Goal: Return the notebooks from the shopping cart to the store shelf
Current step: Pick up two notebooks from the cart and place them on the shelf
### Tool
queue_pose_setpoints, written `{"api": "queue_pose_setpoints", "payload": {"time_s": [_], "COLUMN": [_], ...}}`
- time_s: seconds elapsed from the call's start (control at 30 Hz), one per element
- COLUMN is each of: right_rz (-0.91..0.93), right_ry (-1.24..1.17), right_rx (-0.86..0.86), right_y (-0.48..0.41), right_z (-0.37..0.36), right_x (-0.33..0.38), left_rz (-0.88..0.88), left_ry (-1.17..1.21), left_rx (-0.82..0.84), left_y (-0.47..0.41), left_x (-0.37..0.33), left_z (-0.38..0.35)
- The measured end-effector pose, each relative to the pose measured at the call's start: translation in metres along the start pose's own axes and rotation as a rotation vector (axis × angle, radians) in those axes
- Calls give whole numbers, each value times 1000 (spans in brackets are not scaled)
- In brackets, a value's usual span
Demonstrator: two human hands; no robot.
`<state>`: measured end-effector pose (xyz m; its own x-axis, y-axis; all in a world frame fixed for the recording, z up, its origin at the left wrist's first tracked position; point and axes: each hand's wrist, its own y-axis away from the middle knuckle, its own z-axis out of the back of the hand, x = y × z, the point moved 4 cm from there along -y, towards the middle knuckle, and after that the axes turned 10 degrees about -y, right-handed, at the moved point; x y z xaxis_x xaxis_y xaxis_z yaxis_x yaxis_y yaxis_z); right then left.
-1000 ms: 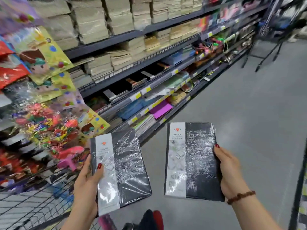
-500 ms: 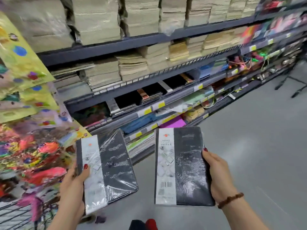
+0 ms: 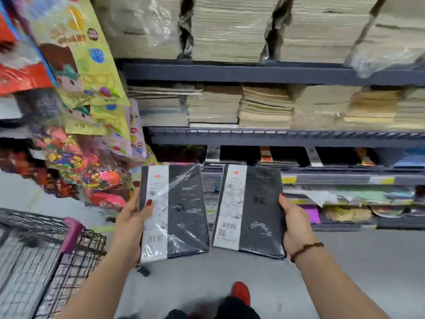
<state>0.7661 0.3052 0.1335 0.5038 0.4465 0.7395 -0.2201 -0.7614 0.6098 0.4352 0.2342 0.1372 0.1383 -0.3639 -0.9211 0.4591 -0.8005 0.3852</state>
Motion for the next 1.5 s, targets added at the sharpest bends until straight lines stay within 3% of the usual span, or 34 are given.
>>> {"api": "queue_pose_setpoints", "payload": {"time_s": [0.27,0.5,0.67,0.77,1.13,1.23,1.33,1.5], "right_rz": [-151,-26,-82,-141,-220,-72,249,579], "right_ry": [117,201,227,235,331,378,659,997], "right_rx": [127,146,242,356,363,421,482,556], "right_y": [-105,-163,-171,-170,-152,-146,-134,-132], "right_z": [-43,-86,-99,-93,-92,-86,-76,-66], "right_x": [18,21,15,5,-12,-9,-11,-29], "left_rz": [28,104,190,227,265,232,221,184], "left_ry": [69,83,122,174,173,200,236,236], "left_rx": [-229,-291,-371,-355,-260,-216,-175,-139], "left_y": [8,6,8,14,2,-4,-11,-33], "left_x": [14,29,49,54,61,64,71,84], "left_z": [-36,-52,-55,-63,-55,-51,-47,-42]}}
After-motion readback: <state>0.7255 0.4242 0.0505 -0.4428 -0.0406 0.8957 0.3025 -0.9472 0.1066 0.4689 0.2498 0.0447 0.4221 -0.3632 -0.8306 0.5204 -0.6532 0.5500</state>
